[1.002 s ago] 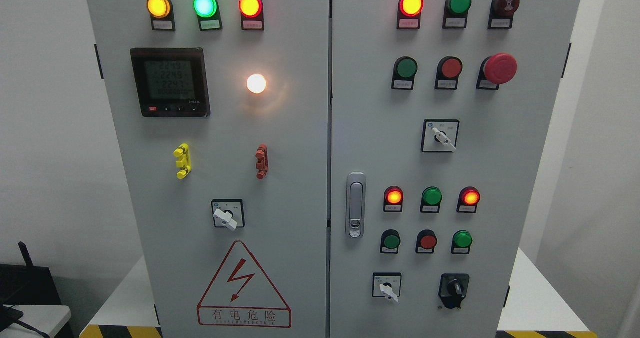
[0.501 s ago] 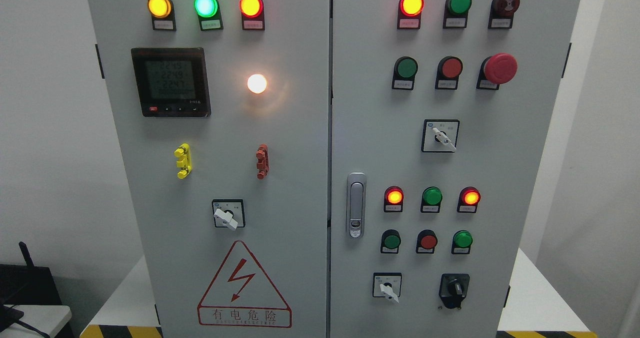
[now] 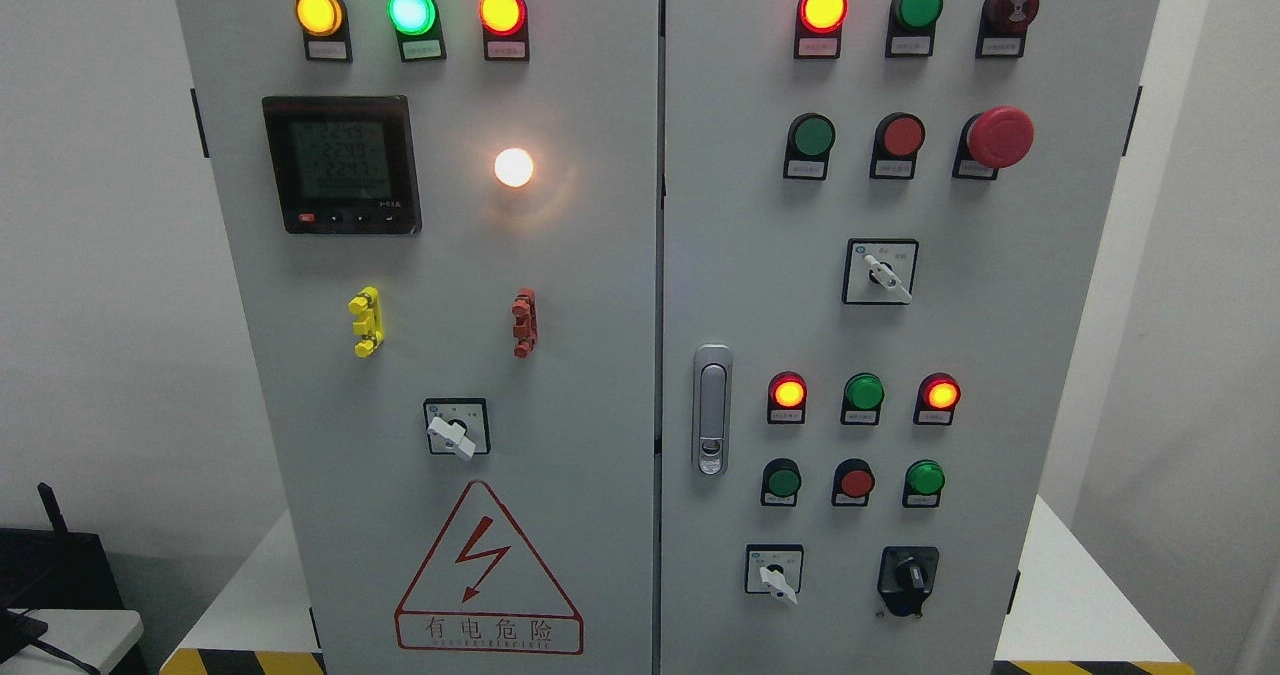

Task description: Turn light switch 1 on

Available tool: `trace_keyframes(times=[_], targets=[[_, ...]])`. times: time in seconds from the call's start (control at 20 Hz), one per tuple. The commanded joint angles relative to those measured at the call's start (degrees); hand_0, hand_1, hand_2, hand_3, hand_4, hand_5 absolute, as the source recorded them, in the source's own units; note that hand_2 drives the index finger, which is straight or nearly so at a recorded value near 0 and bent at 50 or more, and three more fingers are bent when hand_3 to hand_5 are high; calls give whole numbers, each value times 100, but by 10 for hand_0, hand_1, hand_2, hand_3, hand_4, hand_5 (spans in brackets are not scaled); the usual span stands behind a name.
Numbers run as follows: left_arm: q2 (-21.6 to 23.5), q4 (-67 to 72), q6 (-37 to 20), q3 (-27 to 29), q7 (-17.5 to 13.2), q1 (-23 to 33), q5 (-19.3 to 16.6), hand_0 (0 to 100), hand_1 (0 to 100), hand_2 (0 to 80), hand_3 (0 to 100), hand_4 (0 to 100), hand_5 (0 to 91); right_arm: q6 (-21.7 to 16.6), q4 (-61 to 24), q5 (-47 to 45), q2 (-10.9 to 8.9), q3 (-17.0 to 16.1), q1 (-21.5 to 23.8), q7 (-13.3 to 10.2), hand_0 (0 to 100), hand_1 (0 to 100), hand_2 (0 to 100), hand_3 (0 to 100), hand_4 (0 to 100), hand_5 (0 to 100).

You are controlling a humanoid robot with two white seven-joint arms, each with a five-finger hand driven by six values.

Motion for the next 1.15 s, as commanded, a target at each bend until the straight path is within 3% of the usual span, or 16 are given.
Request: trace_keyframes(times=[0.0, 0.3, 0.7, 1.1], targets=[[18, 1832, 506, -1035, -30, -223, -13, 442, 0, 0, 0, 0, 0, -3, 0, -141, 2, 97, 5, -2, 120, 389, 0, 0, 0, 0], [-35, 1849, 769, -2161, 435, -521, -22, 451, 0, 0, 0, 0, 0, -3, 0, -141, -7, 97, -4, -2, 120, 389, 0, 0, 0, 0], [-255, 1849, 945, -2338, 506, -706, -31, 455, 0, 0, 0, 0, 0, -3, 0, -141, -7, 97, 4, -2, 120, 389, 0, 0, 0, 0], [-194, 1849, 945, -2452, 506, -689, -31, 454, 0, 0, 0, 0, 0, -3, 0, -141, 2, 97, 4, -2, 120, 389, 0, 0, 0, 0]])
